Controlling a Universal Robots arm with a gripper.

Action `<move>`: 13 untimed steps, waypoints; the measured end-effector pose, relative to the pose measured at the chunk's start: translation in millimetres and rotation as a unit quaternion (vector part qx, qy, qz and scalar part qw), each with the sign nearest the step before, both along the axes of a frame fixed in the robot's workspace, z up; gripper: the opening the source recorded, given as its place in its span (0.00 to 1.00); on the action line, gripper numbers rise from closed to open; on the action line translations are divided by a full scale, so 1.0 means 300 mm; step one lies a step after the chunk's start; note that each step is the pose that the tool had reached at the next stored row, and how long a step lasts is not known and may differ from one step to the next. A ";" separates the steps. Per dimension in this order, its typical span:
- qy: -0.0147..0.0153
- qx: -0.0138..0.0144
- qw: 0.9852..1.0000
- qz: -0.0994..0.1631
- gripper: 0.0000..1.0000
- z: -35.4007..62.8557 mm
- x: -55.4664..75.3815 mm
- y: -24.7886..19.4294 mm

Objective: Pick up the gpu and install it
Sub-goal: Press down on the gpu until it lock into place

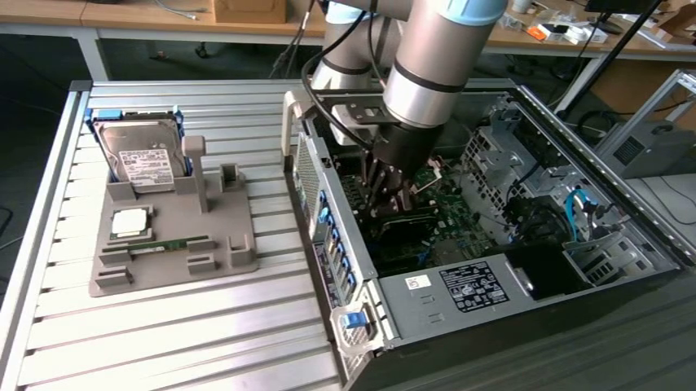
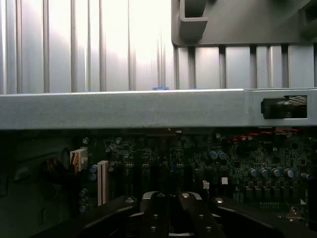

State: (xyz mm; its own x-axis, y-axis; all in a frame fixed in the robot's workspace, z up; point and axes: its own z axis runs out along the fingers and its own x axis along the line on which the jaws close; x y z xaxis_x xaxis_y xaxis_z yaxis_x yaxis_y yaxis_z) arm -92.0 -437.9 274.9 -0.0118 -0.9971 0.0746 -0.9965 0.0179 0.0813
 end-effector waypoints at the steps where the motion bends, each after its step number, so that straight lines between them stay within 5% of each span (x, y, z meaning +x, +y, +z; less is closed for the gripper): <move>1: 0.000 0.000 1.000 0.000 0.11 -0.001 0.000 -0.001; 13: 0.001 0.000 1.000 0.000 0.11 -0.014 0.000 -0.012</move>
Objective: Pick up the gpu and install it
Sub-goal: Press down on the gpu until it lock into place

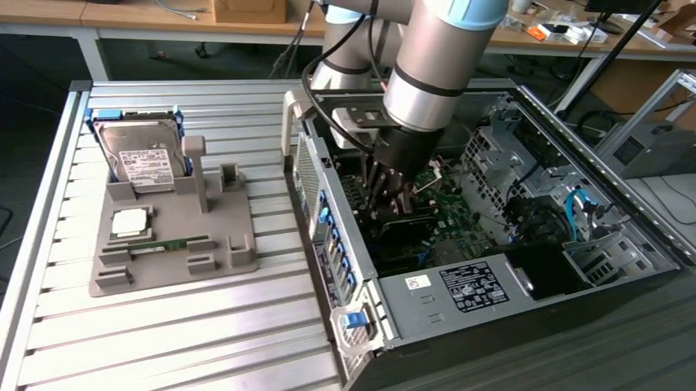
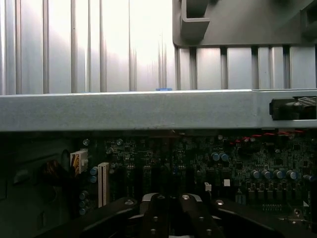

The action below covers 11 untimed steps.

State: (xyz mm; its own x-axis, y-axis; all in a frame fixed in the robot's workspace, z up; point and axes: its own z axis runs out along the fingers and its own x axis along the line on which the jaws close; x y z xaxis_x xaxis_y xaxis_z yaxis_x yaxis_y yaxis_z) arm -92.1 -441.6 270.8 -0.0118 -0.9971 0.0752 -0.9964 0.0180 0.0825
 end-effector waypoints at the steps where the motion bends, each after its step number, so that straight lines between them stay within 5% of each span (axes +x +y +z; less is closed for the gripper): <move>1: 0.000 0.000 1.000 0.000 0.11 -0.001 0.000 0.000; 11: 0.000 0.000 1.000 0.000 0.11 -0.008 0.000 -0.005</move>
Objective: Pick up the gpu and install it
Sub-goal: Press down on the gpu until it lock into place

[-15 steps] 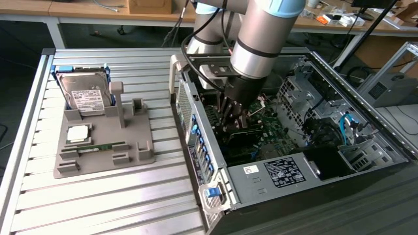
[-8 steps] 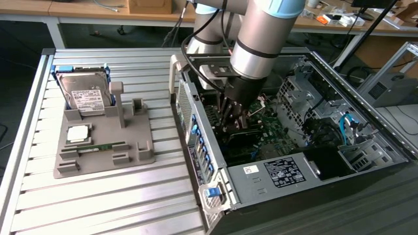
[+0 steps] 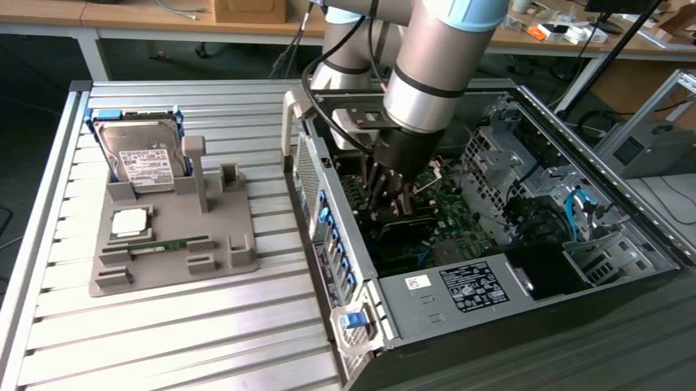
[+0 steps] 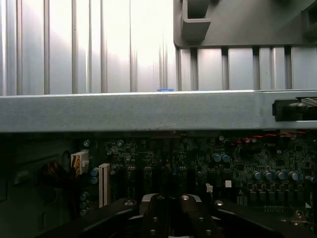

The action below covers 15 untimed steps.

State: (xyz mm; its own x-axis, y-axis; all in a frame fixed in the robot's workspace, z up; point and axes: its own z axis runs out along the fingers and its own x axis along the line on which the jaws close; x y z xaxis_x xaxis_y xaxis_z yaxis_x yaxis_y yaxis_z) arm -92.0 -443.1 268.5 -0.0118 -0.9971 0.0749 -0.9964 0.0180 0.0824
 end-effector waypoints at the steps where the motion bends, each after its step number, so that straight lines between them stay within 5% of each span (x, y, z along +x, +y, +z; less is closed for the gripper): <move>1: 0.000 0.000 1.000 0.000 0.11 0.003 0.000 0.000; 6: 0.000 0.000 1.000 0.000 0.11 0.057 0.003 0.000; 15: 0.005 0.001 1.000 0.000 0.11 0.059 0.098 0.000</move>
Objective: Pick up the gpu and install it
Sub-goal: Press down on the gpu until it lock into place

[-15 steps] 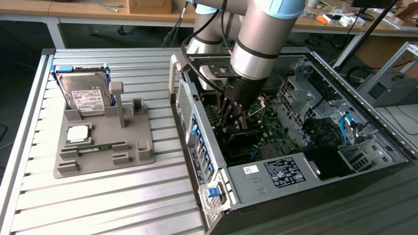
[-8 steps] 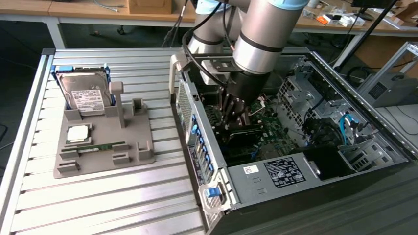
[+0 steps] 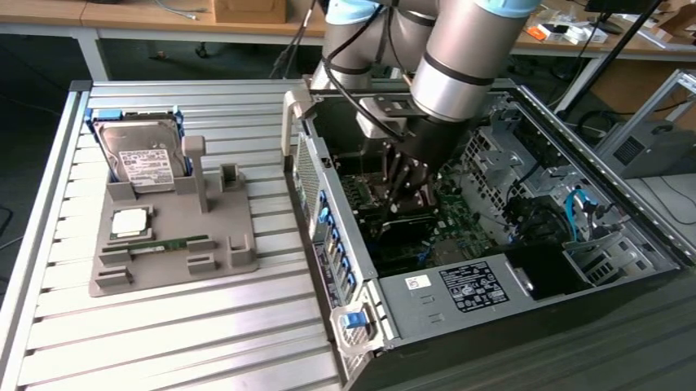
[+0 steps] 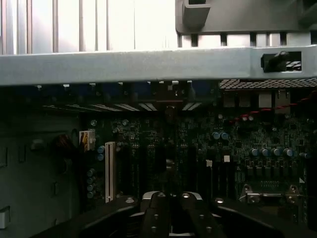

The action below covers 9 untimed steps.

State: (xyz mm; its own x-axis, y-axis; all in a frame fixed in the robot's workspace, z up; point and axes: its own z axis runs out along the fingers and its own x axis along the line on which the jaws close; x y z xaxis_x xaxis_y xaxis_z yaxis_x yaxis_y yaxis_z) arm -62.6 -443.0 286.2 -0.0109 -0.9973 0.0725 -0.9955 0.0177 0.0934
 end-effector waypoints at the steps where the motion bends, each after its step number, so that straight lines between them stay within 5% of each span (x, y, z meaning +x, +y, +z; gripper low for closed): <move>1: 0.001 0.000 1.000 0.000 0.11 0.000 0.012 0.000; 4: 0.004 0.001 1.000 0.000 0.11 0.000 0.060 0.000; 6: 0.009 0.001 1.000 0.000 0.11 0.000 0.122 0.000; 9: 0.012 0.001 1.000 0.000 0.11 0.000 0.169 0.000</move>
State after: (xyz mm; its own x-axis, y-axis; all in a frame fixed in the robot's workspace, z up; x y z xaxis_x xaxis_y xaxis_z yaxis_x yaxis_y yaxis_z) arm -11.8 -443.1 286.1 -0.0093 -0.9974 0.0715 -0.9930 0.0176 0.1167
